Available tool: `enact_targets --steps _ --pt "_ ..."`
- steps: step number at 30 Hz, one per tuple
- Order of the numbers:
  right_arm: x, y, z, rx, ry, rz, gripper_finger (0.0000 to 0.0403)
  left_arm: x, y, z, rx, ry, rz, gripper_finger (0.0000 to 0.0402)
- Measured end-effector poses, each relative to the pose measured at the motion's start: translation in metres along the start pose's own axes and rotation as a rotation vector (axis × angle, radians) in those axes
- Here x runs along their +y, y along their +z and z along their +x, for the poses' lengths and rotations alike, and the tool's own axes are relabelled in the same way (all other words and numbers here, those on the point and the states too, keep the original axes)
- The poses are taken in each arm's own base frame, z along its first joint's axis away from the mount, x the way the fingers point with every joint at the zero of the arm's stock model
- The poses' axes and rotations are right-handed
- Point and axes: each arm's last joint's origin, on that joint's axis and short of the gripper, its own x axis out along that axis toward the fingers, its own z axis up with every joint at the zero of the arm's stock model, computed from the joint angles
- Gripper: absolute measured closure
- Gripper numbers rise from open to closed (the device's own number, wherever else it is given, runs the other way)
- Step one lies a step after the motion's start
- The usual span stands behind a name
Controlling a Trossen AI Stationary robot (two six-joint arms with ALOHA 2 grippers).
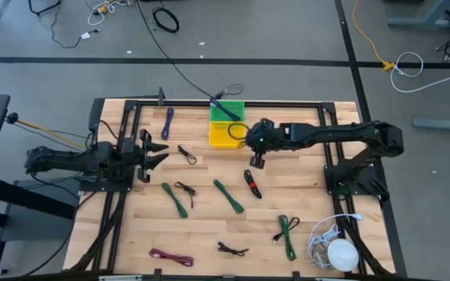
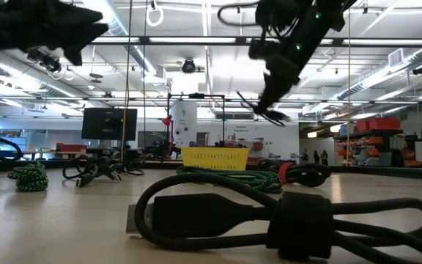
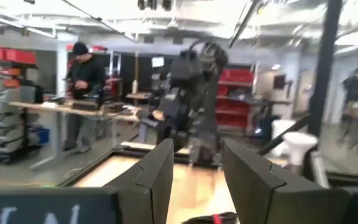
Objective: Pick & Place USB Port
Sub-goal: Put the black charger cable into the yellow basket
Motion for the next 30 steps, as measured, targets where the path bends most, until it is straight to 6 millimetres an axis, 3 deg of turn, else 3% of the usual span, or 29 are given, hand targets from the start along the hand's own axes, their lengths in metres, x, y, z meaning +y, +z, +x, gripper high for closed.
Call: enact_targets --steps 10,16,22,30 --pt "0.018 0.034 -0.018 -0.378 0.216 -0.024 0.0393 -0.008 0.020 0.070 0.150 0.041 0.106 0.0262" --pt "0.029 0.046 -0.037 -0.536 0.244 -0.065 0.0393 -0.007 0.023 0.105 0.184 -0.066 0.094 0.0261" --pt "0.030 0.052 -0.056 -0.640 0.249 -0.076 0.0393 -0.011 0.022 0.137 0.188 -0.134 0.101 0.0261" --pt "0.037 0.054 -0.063 -0.685 0.286 -0.091 0.0393 -0.015 0.025 0.175 0.154 -0.140 0.168 0.0261"
